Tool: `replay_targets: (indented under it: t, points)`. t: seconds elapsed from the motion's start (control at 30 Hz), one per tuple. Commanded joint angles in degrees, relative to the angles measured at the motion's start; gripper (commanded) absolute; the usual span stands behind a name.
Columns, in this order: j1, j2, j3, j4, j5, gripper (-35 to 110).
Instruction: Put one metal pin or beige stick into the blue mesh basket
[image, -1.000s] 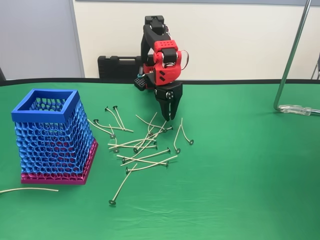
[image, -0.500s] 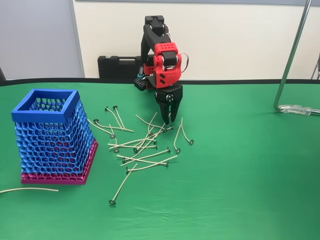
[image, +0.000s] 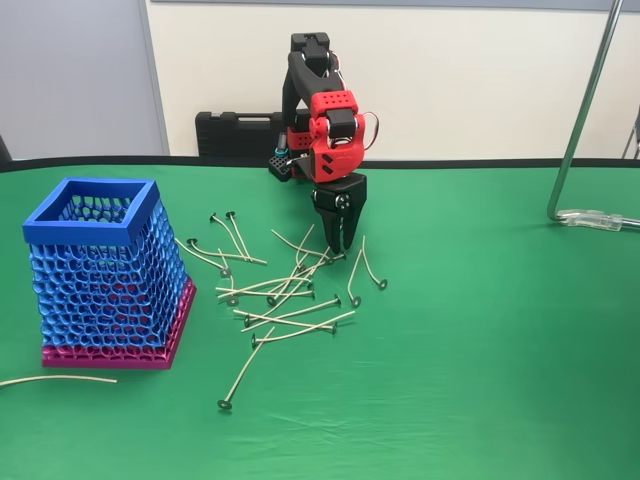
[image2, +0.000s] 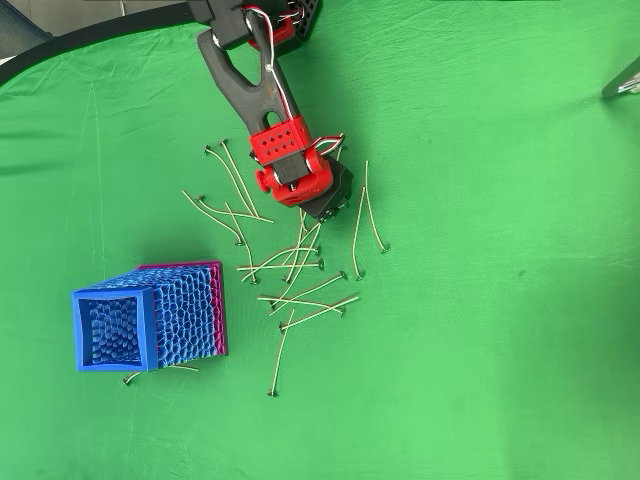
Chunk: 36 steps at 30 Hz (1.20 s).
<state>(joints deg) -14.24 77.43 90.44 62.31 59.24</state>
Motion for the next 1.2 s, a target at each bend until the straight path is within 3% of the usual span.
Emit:
replay_targets:
  t: [0.0, 1.17]
  points:
    - [-0.6, 0.2, -2.2, -0.6, -0.4, 16]
    - [0.2, -0.9, 1.6, -3.6, 0.8, 16]
